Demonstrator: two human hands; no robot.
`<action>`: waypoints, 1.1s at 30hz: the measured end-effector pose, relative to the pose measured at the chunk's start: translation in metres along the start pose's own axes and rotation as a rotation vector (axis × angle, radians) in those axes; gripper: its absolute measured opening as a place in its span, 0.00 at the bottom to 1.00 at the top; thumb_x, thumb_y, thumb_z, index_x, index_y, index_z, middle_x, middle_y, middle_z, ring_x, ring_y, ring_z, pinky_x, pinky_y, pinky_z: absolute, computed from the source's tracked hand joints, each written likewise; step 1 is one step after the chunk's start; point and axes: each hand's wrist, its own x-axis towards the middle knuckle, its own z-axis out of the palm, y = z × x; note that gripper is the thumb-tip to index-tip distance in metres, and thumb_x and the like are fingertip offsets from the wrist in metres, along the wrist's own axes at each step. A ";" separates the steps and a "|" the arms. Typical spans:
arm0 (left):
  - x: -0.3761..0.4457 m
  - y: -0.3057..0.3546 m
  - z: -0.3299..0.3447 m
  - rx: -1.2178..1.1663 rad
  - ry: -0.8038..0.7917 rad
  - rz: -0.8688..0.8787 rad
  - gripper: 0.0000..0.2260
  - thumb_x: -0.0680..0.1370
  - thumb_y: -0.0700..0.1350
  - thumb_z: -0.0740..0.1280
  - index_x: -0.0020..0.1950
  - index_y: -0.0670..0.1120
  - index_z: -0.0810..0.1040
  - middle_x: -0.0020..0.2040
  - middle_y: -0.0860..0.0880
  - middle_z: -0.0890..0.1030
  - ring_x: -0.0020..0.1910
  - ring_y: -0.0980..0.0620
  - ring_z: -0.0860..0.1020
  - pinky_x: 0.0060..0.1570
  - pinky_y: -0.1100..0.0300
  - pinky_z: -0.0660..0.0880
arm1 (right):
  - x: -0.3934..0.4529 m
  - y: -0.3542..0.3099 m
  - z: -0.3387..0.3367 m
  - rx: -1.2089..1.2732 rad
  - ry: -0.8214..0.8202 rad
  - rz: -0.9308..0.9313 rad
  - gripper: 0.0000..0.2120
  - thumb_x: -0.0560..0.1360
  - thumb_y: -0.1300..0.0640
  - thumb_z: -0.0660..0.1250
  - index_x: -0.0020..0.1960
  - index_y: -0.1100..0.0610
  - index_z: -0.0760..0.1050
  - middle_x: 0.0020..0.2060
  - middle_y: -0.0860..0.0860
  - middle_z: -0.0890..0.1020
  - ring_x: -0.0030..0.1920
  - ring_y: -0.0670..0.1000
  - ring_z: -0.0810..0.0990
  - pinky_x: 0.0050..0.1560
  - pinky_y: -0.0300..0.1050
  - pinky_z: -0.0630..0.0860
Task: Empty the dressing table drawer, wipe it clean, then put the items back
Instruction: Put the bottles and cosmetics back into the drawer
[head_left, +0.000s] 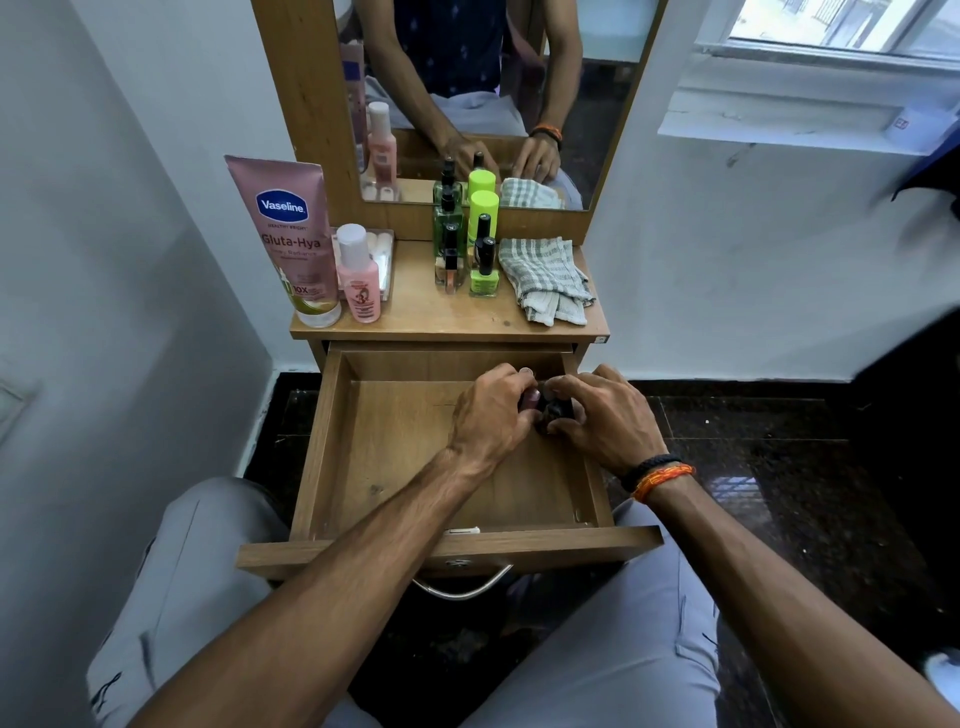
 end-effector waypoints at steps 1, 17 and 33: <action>0.000 0.000 0.000 -0.001 0.002 -0.005 0.11 0.74 0.46 0.75 0.54 0.44 0.82 0.50 0.47 0.82 0.48 0.50 0.80 0.44 0.54 0.81 | 0.000 0.000 0.000 0.003 -0.003 0.003 0.22 0.69 0.49 0.78 0.61 0.52 0.79 0.49 0.53 0.84 0.47 0.53 0.75 0.42 0.43 0.69; 0.049 -0.001 -0.067 -0.070 0.492 -0.222 0.04 0.79 0.44 0.65 0.50 0.44 0.77 0.45 0.49 0.77 0.40 0.56 0.74 0.35 0.71 0.67 | 0.098 -0.040 -0.037 0.354 0.383 0.145 0.09 0.75 0.54 0.71 0.53 0.56 0.81 0.47 0.52 0.82 0.40 0.49 0.80 0.42 0.49 0.81; 0.097 -0.027 -0.076 -0.013 0.477 -0.364 0.12 0.75 0.48 0.73 0.53 0.43 0.76 0.50 0.46 0.78 0.48 0.49 0.76 0.42 0.55 0.74 | 0.162 -0.061 -0.030 0.276 0.328 0.092 0.11 0.75 0.56 0.72 0.57 0.55 0.81 0.51 0.54 0.81 0.45 0.52 0.80 0.47 0.49 0.80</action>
